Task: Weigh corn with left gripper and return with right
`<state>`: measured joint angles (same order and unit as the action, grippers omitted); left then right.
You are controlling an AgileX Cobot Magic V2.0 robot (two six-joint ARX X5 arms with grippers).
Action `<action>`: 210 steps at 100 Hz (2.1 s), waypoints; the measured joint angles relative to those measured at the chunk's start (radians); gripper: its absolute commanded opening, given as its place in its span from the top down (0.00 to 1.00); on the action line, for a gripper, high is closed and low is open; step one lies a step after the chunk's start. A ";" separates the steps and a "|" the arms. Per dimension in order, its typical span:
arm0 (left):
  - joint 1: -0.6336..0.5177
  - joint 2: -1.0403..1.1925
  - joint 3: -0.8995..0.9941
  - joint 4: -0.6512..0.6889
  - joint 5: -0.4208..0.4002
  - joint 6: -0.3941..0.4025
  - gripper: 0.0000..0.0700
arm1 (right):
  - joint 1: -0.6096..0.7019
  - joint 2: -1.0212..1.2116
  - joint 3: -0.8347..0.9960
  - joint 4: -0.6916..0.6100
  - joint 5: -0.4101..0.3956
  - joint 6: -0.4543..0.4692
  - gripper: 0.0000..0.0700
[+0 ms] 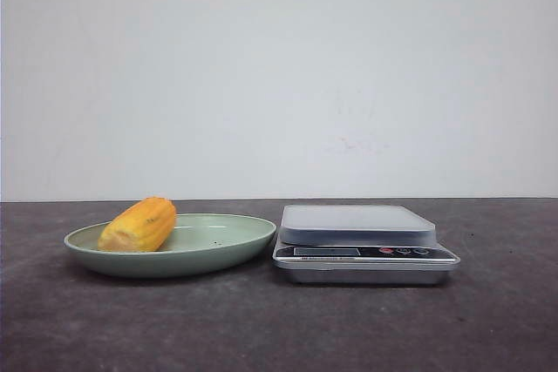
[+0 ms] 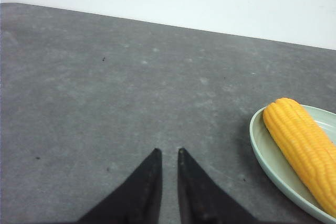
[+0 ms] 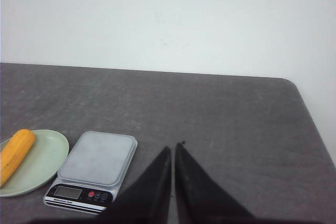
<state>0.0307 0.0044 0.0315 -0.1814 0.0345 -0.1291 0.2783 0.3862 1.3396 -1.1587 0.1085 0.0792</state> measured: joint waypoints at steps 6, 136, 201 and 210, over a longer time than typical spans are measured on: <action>0.000 0.000 0.000 0.000 0.000 0.000 0.98 | 0.001 0.000 -0.002 0.005 0.000 -0.003 0.99; 0.000 0.000 0.000 0.000 0.000 0.000 0.98 | -0.261 -0.380 -1.324 0.991 -0.061 -0.006 0.99; 0.000 0.000 0.000 0.000 0.001 0.000 0.98 | -0.261 -0.380 -1.324 0.991 -0.087 -0.047 0.99; 0.000 0.000 0.000 0.000 0.001 0.000 0.98 | -0.261 -0.380 -1.324 0.991 -0.087 -0.048 0.99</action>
<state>0.0307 0.0044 0.0315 -0.1818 0.0353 -0.1291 0.0174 0.0063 0.0154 -0.1677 0.0216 0.0307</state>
